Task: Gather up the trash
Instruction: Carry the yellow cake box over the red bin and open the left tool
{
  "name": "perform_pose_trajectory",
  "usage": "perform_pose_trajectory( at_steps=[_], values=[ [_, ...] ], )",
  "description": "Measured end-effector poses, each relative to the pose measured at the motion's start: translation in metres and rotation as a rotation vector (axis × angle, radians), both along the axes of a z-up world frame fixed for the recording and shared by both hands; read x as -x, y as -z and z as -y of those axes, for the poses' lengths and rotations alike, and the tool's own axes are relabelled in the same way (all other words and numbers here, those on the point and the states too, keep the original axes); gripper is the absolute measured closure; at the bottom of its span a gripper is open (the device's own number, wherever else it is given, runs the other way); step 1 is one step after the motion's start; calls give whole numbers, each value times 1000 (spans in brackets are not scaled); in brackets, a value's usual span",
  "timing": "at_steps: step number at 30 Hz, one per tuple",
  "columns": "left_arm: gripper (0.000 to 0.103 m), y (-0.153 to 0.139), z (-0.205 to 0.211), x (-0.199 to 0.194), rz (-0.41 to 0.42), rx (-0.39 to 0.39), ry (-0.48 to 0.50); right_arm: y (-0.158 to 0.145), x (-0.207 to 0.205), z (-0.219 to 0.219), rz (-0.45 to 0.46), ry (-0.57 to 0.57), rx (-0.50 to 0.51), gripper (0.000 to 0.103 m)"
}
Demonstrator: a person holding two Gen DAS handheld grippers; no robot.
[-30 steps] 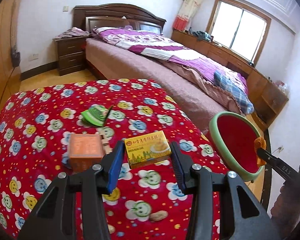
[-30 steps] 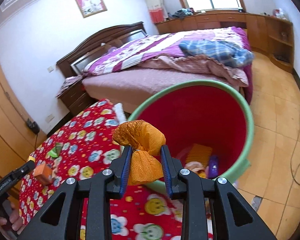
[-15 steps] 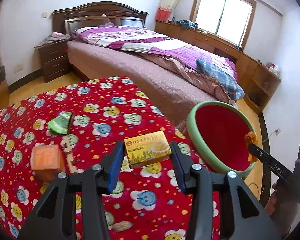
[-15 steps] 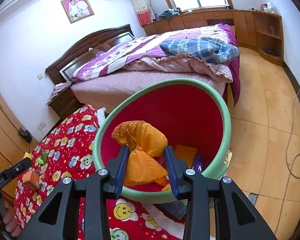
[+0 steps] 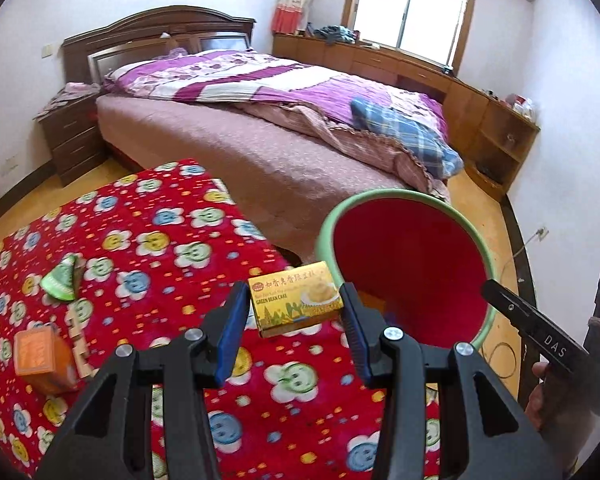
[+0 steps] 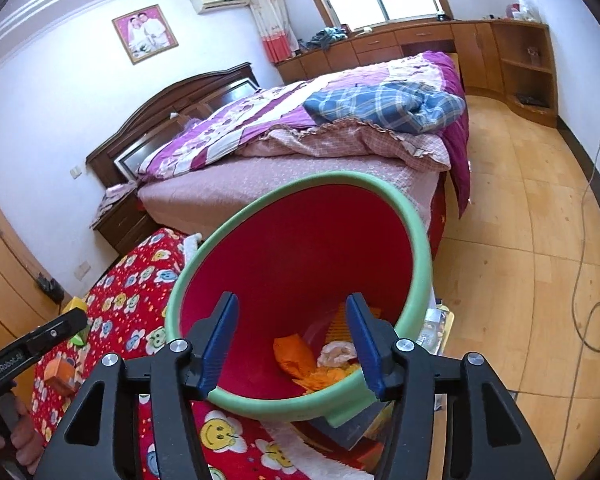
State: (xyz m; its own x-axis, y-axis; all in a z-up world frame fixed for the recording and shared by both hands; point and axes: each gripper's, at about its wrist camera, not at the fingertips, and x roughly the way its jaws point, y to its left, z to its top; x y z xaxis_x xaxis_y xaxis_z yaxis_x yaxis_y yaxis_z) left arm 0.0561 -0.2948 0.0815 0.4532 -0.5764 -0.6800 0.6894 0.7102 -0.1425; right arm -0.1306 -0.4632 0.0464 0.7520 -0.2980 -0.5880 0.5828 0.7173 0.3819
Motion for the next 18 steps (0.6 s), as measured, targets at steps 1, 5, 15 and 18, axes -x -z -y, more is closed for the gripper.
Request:
perform_pose_trajectory(
  at_steps=[1, 5, 15, 18],
  values=[
    [57, 1, 5, 1, 0, -2, 11, 0, 3, 1, 3, 7, 0, 46],
    [57, 6, 29, 8, 2, -18, 61, -1, 14, 6, 15, 34, 1, 46],
    [55, 15, 77, 20, -18, -34, 168, 4, 32, 19, 26, 88, -20, 46],
    [49, 15, 84, 25, -11, -39, 183, 4, 34, 21, 25, 97, -24, 46]
  ],
)
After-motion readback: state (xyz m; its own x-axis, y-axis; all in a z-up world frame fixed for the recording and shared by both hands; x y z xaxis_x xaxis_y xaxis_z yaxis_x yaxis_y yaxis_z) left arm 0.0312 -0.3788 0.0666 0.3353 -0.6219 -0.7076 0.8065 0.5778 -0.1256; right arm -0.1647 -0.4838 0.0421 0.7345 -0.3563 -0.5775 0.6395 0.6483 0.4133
